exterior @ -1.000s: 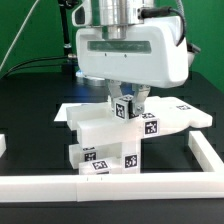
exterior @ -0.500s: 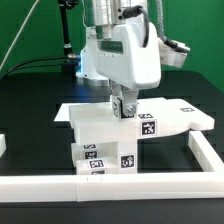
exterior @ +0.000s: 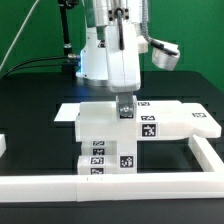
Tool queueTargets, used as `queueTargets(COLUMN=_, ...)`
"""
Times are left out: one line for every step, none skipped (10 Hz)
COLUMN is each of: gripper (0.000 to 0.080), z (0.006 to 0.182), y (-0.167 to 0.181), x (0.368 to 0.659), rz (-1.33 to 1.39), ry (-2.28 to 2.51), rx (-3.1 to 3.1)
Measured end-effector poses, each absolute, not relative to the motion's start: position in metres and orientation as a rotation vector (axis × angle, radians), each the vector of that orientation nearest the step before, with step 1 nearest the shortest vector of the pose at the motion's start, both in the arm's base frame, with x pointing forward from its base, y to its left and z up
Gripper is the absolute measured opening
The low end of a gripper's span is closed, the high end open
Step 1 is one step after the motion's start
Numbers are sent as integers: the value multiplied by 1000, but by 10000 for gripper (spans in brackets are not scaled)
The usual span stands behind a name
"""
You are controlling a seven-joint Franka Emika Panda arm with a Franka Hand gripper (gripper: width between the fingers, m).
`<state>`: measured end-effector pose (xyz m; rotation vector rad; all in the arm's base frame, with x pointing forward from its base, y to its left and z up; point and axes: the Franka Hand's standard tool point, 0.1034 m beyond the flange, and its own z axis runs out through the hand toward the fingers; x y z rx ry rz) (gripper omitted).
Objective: Assemble chair
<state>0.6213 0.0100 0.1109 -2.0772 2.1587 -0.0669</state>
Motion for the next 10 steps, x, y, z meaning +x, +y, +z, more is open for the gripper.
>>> queueTargets(gripper=291, z=111, y=10, x=621, rz=-66, ry=2159, rx=-2078)
queueTargets(gripper=480, z=111, y=10, x=621, rz=-66, ry=2158, rx=-2078)
queueTargets(gripper=591, z=111, y=10, x=621, rz=-66, ry=2158, rx=-2078)
queueTargets(gripper=591, z=111, y=10, x=621, rz=-66, ry=2158, rx=-2078)
queueTargets(gripper=637, z=113, y=10, x=622, rz=-67, ry=2146, rx=-2087)
queueTargets(gripper=647, z=126, y=11, x=626, rz=-80, ry=2102, rx=-2105)
queueTargets(gripper=647, z=141, y=15, x=625, rz=-63, ry=2065, rx=-2123)
queueTargets(gripper=648, z=158, y=22, x=621, rz=-20, ry=2040, rx=-2134)
queueTargets(gripper=648, z=166, y=26, x=617, rz=17, ry=2034, rx=-2137)
queueTargets(gripper=648, z=162, y=25, x=618, rz=10, ry=2037, rx=-2137)
